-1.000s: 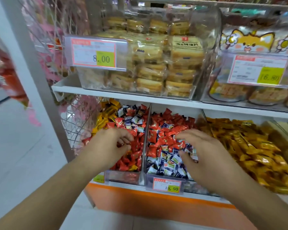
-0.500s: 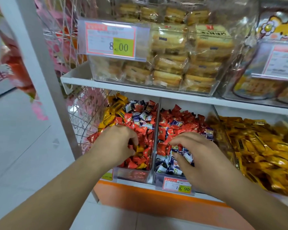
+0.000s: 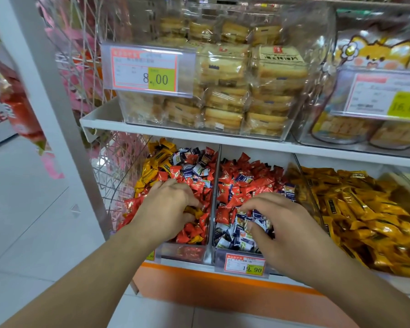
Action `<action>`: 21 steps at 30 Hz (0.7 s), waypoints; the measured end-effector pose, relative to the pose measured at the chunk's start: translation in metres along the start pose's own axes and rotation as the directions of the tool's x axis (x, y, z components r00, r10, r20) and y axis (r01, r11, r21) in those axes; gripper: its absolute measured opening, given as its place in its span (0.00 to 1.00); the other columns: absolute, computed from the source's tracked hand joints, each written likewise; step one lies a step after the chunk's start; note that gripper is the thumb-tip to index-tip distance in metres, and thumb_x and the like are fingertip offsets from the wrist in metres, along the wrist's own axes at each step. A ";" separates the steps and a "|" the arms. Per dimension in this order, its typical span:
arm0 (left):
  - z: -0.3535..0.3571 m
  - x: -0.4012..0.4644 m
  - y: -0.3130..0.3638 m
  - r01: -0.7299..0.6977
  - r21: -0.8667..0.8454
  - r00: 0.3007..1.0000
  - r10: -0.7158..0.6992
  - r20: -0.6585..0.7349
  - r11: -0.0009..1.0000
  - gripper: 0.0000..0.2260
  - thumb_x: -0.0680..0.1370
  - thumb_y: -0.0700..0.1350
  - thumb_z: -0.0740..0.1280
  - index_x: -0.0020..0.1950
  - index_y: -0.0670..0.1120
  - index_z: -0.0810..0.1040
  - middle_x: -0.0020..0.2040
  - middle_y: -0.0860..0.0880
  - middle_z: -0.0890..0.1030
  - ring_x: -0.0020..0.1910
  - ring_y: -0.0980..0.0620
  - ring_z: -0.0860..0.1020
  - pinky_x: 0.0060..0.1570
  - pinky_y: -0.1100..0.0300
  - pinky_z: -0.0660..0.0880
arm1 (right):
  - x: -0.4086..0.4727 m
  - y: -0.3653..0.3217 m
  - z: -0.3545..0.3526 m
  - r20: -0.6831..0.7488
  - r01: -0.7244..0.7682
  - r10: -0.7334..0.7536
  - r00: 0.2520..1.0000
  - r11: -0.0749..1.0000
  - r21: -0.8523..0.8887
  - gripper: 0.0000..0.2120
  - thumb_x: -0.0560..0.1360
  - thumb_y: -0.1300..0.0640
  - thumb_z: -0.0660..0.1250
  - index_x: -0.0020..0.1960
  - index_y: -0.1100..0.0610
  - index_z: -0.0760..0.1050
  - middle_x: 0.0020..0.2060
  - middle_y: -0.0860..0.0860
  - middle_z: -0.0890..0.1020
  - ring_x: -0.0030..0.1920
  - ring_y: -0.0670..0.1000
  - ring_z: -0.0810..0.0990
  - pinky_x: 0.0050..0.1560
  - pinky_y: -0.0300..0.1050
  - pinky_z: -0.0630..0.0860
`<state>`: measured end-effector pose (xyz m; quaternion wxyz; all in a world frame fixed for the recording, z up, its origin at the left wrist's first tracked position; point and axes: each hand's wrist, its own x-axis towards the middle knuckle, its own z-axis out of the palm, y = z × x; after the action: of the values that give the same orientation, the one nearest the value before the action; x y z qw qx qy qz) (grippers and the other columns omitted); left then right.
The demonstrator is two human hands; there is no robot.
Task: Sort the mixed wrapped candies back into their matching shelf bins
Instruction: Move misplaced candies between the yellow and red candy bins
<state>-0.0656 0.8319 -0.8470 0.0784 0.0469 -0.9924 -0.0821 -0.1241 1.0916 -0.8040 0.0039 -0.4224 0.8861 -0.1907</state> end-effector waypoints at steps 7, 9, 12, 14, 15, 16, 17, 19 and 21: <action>0.003 0.002 -0.004 0.004 -0.039 0.999 -0.006 -0.050 0.999 0.09 0.77 0.55 0.73 0.57 0.61 0.84 0.58 0.62 0.78 0.61 0.55 0.68 0.57 0.55 0.60 | -0.001 0.001 -0.003 -0.005 0.002 -0.002 1.000 1.000 -0.005 0.13 0.82 0.51 0.66 0.66 0.44 0.76 0.62 0.37 0.75 0.65 0.38 0.70 0.66 0.33 0.65; 0.000 0.002 -0.009 0.010 -0.104 0.997 -0.018 -0.072 0.994 0.07 0.77 0.55 0.73 0.55 0.61 0.85 0.57 0.63 0.81 0.62 0.56 0.71 0.62 0.52 0.65 | -0.001 0.001 -0.003 -0.011 0.001 -0.001 1.000 1.000 -0.002 0.13 0.82 0.51 0.66 0.66 0.44 0.76 0.62 0.37 0.75 0.65 0.38 0.70 0.66 0.32 0.64; -0.014 -0.002 -0.011 0.076 -0.352 0.979 -0.136 -0.150 0.933 0.06 0.77 0.53 0.74 0.54 0.61 0.86 0.53 0.63 0.83 0.55 0.64 0.76 0.60 0.64 0.73 | 0.000 0.001 -0.003 -0.025 0.006 -0.006 1.000 1.000 0.001 0.13 0.82 0.51 0.66 0.66 0.44 0.76 0.62 0.37 0.75 0.65 0.38 0.70 0.66 0.32 0.63; -0.030 -0.007 -0.005 0.144 -0.532 0.952 -0.263 -0.155 0.835 0.06 0.77 0.51 0.74 0.53 0.61 0.87 0.50 0.65 0.84 0.47 0.68 0.78 0.50 0.72 0.72 | 0.000 0.000 -0.002 -0.033 0.013 -0.012 0.999 1.000 0.007 0.13 0.82 0.51 0.66 0.66 0.43 0.75 0.62 0.37 0.75 0.65 0.38 0.70 0.67 0.32 0.64; -0.037 -0.010 0.000 0.151 -0.616 0.941 -0.303 -0.149 0.773 0.06 0.77 0.51 0.75 0.52 0.61 0.87 0.48 0.64 0.85 0.45 0.67 0.80 0.47 0.70 0.73 | 0.000 0.000 -0.002 -0.040 0.014 -0.013 0.999 1.000 0.015 0.14 0.82 0.51 0.66 0.67 0.43 0.74 0.62 0.36 0.75 0.65 0.37 0.69 0.68 0.33 0.65; -0.043 -0.013 0.005 0.138 -0.693 0.938 -0.318 -0.138 0.707 0.06 0.76 0.49 0.76 0.51 0.60 0.87 0.46 0.62 0.86 0.45 0.65 0.82 0.47 0.68 0.74 | 0.000 -0.001 -0.001 -0.050 0.012 -0.010 0.999 0.999 0.033 0.15 0.82 0.51 0.66 0.68 0.42 0.73 0.62 0.35 0.75 0.65 0.36 0.69 0.68 0.33 0.65; -0.050 -0.016 0.013 0.116 -0.764 0.944 -0.310 -0.115 0.634 0.07 0.75 0.48 0.76 0.51 0.58 0.88 0.45 0.60 0.86 0.46 0.63 0.83 0.50 0.66 0.75 | 0.000 -0.001 -0.001 -0.062 0.005 -0.001 0.998 0.998 0.064 0.17 0.82 0.50 0.66 0.70 0.42 0.71 0.62 0.34 0.75 0.65 0.35 0.69 0.68 0.32 0.66; -0.057 -0.022 0.031 0.092 -0.837 0.968 -0.246 -0.053 0.540 0.07 0.74 0.45 0.78 0.50 0.55 0.88 0.45 0.55 0.87 0.48 0.58 0.85 0.53 0.60 0.78 | 0.000 -0.003 -0.001 -0.104 -0.010 0.028 0.994 0.986 0.168 0.22 0.81 0.49 0.68 0.73 0.39 0.67 0.60 0.32 0.76 0.65 0.34 0.70 0.66 0.32 0.67; -0.057 -0.024 0.049 0.103 -0.845 0.982 -0.188 0.004 0.525 0.08 0.72 0.46 0.79 0.50 0.55 0.88 0.45 0.52 0.87 0.46 0.54 0.86 0.51 0.55 0.81 | -0.002 -0.006 -0.005 -0.140 -0.003 0.046 0.989 0.956 0.294 0.25 0.80 0.48 0.70 0.74 0.37 0.66 0.59 0.33 0.77 0.65 0.36 0.73 0.65 0.35 0.70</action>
<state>-0.0363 0.8743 -0.7867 0.1277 0.0897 -0.8186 -0.5528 -0.1197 1.0913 -0.7979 0.0040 -0.3910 0.8513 -0.3500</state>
